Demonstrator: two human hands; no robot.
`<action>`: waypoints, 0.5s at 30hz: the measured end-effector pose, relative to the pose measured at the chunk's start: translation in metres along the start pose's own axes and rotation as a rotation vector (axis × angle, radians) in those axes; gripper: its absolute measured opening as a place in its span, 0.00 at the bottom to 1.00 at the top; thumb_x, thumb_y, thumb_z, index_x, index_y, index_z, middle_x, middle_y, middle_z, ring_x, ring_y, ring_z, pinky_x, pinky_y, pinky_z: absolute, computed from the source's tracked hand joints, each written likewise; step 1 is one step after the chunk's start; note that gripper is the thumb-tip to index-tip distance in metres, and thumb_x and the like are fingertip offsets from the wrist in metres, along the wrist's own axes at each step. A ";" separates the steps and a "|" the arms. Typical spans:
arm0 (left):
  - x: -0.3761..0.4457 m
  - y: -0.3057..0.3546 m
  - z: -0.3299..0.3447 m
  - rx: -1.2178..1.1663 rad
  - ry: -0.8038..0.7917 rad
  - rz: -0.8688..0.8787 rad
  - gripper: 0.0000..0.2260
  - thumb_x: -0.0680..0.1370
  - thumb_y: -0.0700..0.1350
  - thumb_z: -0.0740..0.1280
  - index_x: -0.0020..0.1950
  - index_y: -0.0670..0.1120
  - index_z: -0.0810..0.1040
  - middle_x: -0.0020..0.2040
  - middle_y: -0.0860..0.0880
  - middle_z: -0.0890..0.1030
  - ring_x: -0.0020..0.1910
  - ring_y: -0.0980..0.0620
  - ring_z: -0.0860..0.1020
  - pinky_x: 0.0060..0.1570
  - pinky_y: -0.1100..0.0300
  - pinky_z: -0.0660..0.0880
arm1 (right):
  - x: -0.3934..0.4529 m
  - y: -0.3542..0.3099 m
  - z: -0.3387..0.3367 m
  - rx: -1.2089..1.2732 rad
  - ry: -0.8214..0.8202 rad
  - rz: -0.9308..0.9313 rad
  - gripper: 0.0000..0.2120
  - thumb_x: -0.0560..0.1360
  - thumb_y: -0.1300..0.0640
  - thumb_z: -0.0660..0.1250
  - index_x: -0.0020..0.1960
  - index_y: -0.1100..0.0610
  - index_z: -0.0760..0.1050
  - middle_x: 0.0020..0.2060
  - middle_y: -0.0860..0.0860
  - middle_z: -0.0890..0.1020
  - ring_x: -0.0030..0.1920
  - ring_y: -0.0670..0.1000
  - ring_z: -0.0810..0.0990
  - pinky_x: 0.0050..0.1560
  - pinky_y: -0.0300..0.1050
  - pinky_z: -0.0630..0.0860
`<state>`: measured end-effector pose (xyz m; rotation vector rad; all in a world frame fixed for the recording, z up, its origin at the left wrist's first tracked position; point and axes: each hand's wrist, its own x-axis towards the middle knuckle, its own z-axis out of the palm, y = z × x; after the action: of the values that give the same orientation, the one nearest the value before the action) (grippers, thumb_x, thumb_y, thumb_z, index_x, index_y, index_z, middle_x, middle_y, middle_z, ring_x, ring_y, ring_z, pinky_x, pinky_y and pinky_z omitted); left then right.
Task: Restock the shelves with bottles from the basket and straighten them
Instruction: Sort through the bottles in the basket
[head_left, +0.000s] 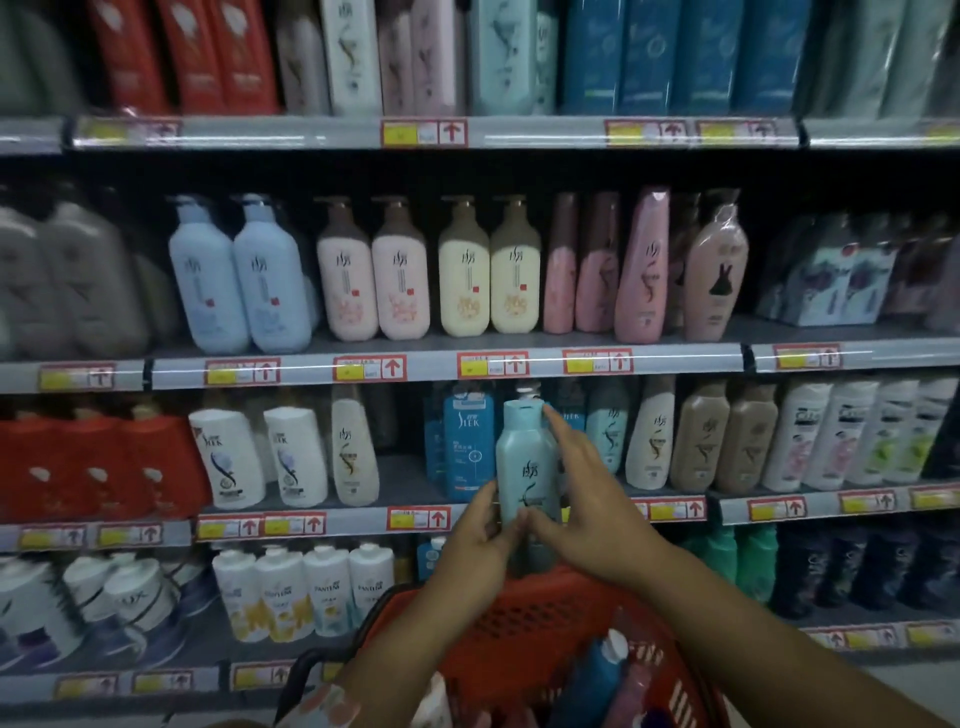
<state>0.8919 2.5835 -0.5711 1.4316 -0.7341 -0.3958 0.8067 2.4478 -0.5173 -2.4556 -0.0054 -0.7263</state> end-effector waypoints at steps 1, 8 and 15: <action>0.003 0.008 0.000 0.005 -0.004 0.017 0.18 0.76 0.52 0.67 0.66 0.55 0.73 0.60 0.54 0.84 0.60 0.56 0.81 0.57 0.62 0.77 | 0.004 -0.004 -0.007 -0.009 0.013 -0.008 0.50 0.74 0.48 0.73 0.81 0.43 0.40 0.74 0.41 0.60 0.68 0.41 0.66 0.67 0.43 0.71; 0.033 0.048 0.016 0.049 -0.029 0.066 0.12 0.81 0.48 0.67 0.61 0.62 0.74 0.55 0.59 0.84 0.56 0.60 0.82 0.52 0.65 0.78 | 0.023 -0.006 -0.042 0.003 0.106 -0.016 0.47 0.75 0.51 0.73 0.82 0.47 0.46 0.72 0.39 0.60 0.70 0.40 0.64 0.67 0.41 0.72; 0.073 0.040 0.057 0.044 -0.063 0.025 0.16 0.83 0.40 0.64 0.62 0.62 0.73 0.54 0.60 0.84 0.52 0.61 0.83 0.49 0.63 0.79 | 0.023 0.039 -0.058 0.071 0.209 0.089 0.46 0.75 0.56 0.73 0.82 0.47 0.48 0.72 0.40 0.62 0.67 0.38 0.65 0.54 0.18 0.64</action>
<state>0.8993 2.4982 -0.5176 1.4555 -0.8155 -0.4096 0.8039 2.3809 -0.4862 -2.2871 0.1542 -0.9236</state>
